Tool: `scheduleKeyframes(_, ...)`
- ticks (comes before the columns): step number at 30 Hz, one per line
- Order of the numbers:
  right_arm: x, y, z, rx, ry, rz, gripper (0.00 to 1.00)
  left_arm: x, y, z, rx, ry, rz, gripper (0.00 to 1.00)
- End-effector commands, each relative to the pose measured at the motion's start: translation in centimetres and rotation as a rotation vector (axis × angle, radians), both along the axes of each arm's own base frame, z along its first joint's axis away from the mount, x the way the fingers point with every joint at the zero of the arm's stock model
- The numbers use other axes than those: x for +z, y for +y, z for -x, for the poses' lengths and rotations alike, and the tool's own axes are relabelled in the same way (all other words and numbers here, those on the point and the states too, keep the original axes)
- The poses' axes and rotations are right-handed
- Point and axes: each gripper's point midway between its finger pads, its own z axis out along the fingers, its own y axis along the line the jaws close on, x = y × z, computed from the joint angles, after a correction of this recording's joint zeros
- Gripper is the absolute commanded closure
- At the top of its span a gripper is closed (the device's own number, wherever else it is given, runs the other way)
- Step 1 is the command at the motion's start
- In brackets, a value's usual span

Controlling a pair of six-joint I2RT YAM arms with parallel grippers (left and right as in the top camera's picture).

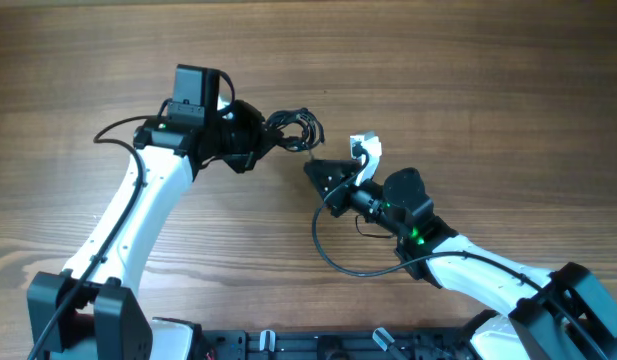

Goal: Untangle cables

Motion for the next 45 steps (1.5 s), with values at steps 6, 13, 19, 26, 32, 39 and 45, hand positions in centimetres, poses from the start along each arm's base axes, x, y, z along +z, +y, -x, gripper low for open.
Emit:
scheduleKeyframes(6, 6.2, -0.8, 1.6, 0.115, 0.093, -0.267, 0.95, 0.3, 1.1, -0.6, -0.283, -0.301, -0.258, 0.96)
scheduleKeyframes(13, 8.8, -2.3, 0.6, 0.082, 0.2, -0.447, 0.95, 0.2, -0.1, 0.0, -0.52, -0.461, -0.366, 0.96)
scheduleKeyframes(19, 9.3, -4.0, -1.6, -0.072, 0.319, -0.603, 0.95, 0.2, -3.2, 1.6, -0.608, -0.481, -0.347, 0.96)
scheduleKeyframes(26, 9.6, -5.7, -3.4, -0.206, 0.338, -0.691, 0.96, 0.0, -4.4, 2.4, -0.644, -0.483, -0.353, 0.96)
scheduleKeyframes(32, 9.3, -6.7, -4.3, -0.285, 0.349, -0.729, 0.96, -0.3, -4.2, 2.9, -0.651, -0.455, -0.353, 0.96)
scheduleKeyframes(39, 8.2, -7.4, -4.9, -0.354, 0.362, -0.713, 0.96, -0.8, -3.9, 3.7, -0.661, -0.414, -0.355, 0.96)
scheduleKeyframes(45, 6.3, -7.5, -5.1, -0.382, 0.271, -0.52, 0.95, -0.5, -4.2, 3.7, -0.663, -0.422, -0.33, 0.96)
